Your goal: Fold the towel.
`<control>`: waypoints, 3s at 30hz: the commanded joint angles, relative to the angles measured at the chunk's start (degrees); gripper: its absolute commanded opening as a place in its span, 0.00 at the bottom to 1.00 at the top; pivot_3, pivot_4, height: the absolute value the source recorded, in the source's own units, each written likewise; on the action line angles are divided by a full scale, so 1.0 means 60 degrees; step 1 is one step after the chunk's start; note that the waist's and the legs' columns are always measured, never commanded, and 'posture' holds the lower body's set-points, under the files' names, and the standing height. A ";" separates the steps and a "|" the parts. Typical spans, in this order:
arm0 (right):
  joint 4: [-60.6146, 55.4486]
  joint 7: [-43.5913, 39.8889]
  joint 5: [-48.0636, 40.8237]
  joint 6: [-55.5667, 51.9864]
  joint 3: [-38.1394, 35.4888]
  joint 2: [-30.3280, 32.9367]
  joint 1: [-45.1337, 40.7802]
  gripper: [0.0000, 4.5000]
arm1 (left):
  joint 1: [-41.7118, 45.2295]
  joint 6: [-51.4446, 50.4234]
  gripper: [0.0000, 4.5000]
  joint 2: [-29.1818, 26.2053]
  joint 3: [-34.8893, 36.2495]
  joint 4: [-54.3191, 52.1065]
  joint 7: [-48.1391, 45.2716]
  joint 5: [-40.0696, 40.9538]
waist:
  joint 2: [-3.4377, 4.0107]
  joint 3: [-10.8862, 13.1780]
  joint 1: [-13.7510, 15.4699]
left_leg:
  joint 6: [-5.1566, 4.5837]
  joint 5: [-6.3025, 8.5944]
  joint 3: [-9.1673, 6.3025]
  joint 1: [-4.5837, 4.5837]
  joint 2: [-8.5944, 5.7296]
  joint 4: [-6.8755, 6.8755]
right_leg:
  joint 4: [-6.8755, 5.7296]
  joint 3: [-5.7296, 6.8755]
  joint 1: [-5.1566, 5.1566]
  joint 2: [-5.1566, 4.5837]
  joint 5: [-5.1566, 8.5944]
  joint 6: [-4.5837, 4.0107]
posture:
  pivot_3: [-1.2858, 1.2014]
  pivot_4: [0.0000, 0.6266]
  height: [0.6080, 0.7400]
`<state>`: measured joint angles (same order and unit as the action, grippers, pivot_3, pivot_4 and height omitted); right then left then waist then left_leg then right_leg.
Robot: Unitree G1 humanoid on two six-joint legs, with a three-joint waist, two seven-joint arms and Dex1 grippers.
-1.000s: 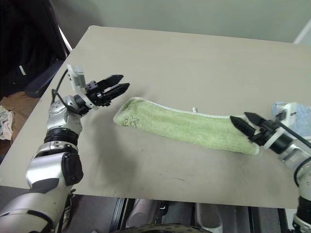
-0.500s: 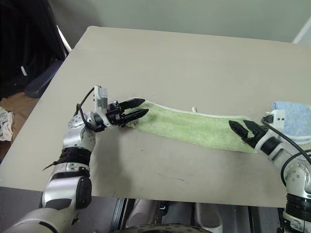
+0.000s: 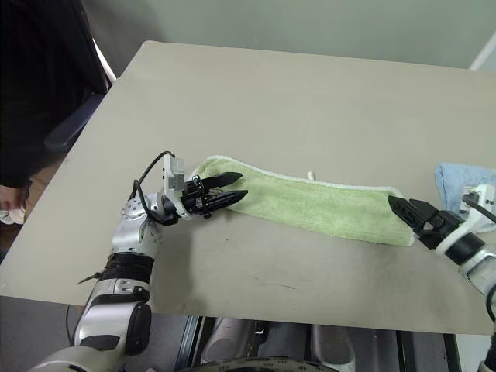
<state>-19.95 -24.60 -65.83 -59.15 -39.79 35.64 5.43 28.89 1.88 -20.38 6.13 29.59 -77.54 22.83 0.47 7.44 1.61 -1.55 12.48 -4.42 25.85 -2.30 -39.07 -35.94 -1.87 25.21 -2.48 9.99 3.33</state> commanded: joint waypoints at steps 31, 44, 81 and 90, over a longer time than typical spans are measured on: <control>-0.0880 0.4114 -0.7340 0.1410 0.0937 0.1128 0.4375 1.00 | 0.0905 -0.2359 1.00 -0.1524 -0.2088 -0.2983 0.0236 -0.0486 | -0.0004 -0.0002 -0.0009 | 0.0057 0.0149 -0.0009 0.0002 0.0002 0.0001 | 0.0011 -0.0006 -0.0005 0.0004 0.0036 0.0039 | 0.52 0.24 0.95; 0.0447 0.5319 -0.7860 0.2313 0.1685 -0.0075 0.3097 1.00 | 0.0832 -0.2226 1.00 -0.1360 -0.2223 -0.2678 0.0816 -0.0943 | -0.0003 -0.0003 -0.0012 | 0.0016 0.0125 -0.0007 -0.0003 0.0004 0.0002 | 0.0009 -0.0005 -0.0005 0.0003 0.0015 0.0077 | 0.52 0.24 0.95; 0.1084 0.3900 -0.7825 0.1529 -0.0336 0.0727 0.4033 0.00 | 0.1015 -0.0943 1.00 -0.1047 -0.2095 -0.1477 0.0348 -0.1081 | -0.0003 -0.0004 0.0020 | 0.0067 0.0157 -0.0007 0.0006 0.0001 -0.0001 | 0.0012 -0.0005 -0.0005 -0.0002 0.0022 0.0014 | 0.52 0.24 0.95; -0.0941 0.3261 -0.7454 0.1065 -0.0404 0.2321 0.3473 0.00 | 0.1400 -0.0985 1.00 -0.1035 -0.2156 -0.1319 0.0693 -0.1315 | 0.0000 -0.0004 -0.0044 | 0.0065 0.0159 0.0002 -0.0002 0.0006 0.0000 | 0.0011 -0.0003 -0.0005 0.0002 0.0032 0.0025 | 0.52 0.24 0.95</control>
<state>-21.78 -3.46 -109.99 -52.85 -41.52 48.06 27.37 36.22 -4.80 -26.35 -7.36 21.83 -73.80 15.14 0.46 7.41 1.34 -1.18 13.42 -4.40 25.84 -2.27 -39.08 -35.87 -1.89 25.18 -2.47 10.18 3.49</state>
